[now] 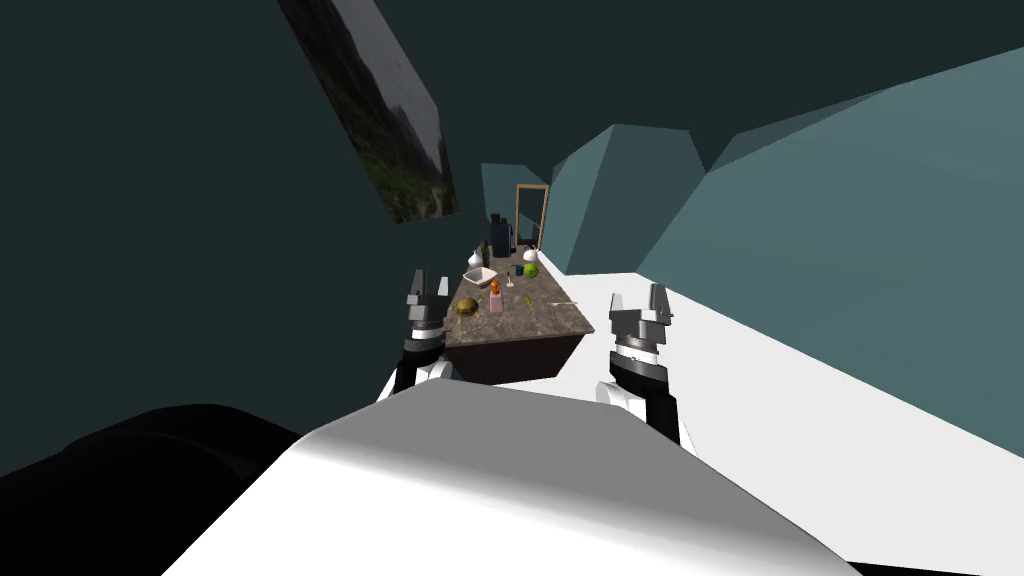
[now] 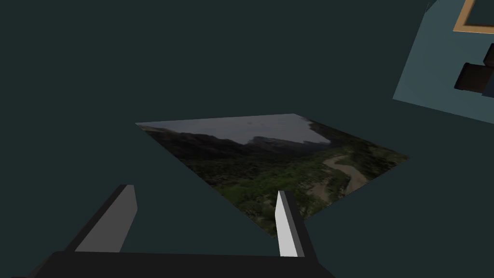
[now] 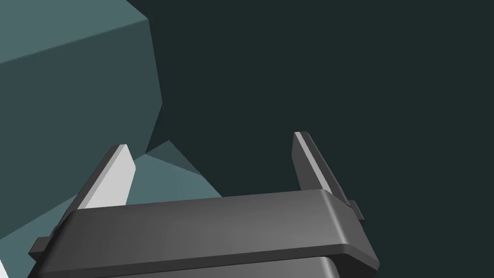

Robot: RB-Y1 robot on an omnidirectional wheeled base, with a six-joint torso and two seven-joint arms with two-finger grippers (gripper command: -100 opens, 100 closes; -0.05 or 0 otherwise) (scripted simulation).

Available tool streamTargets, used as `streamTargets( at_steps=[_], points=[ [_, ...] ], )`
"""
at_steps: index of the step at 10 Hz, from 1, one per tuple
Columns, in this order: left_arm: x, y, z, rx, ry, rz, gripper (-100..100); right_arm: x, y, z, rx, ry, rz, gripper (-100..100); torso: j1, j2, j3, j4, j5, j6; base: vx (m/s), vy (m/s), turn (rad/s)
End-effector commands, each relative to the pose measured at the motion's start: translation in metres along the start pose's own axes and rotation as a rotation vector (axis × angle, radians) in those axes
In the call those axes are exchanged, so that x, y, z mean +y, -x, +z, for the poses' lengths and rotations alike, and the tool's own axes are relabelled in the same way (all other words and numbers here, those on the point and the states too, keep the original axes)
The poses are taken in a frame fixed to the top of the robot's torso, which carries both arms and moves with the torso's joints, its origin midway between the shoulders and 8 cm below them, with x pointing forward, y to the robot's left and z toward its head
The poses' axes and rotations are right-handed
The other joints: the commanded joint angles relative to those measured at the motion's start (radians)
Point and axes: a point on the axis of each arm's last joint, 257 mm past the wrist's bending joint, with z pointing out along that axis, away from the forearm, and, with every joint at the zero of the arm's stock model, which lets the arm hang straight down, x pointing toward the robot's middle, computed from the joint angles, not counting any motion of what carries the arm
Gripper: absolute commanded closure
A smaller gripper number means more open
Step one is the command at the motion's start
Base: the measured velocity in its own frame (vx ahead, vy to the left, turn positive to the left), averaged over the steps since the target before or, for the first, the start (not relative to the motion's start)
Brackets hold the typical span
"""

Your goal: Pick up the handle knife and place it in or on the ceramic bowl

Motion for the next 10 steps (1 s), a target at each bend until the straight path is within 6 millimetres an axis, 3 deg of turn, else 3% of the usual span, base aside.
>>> streamTargets(
  at_steps=[1, 6, 7, 10],
  points=[
    [0.0, 0.0, 0.0, 0.0, 0.0, 0.0, 0, -0.005, 0.0, -0.005, 0.027, -0.019, -0.028, -100, 0.0, 0.0, 0.0, 0.0, 0.0, 0.0, -0.02, -0.003, 0.067],
    [0.0, 0.0, 0.0, 0.0, 0.0, 0.0, 0, -0.039, 0.022, -0.047, 0.112, -0.162, -0.205, -100, -0.003, 0.006, 0.003, 0.001, -0.001, 0.0, -0.071, -0.026, 0.19],
    [0.0, 0.0, 0.0, 0.0, 0.0, 0.0, 0, -0.04, 0.023, -0.048, 0.112, -0.165, -0.206, -100, -0.004, 0.006, 0.004, 0.001, -0.001, 0.0, -0.064, -0.032, 0.089],
    [0.0, 0.0, 0.0, 0.0, 0.0, 0.0, 0, -0.067, 0.053, -0.093, 0.158, -0.304, -0.362, -100, -0.003, 0.006, 0.003, 0.001, -0.001, 0.0, -0.085, -0.03, 0.281]
  ],
)
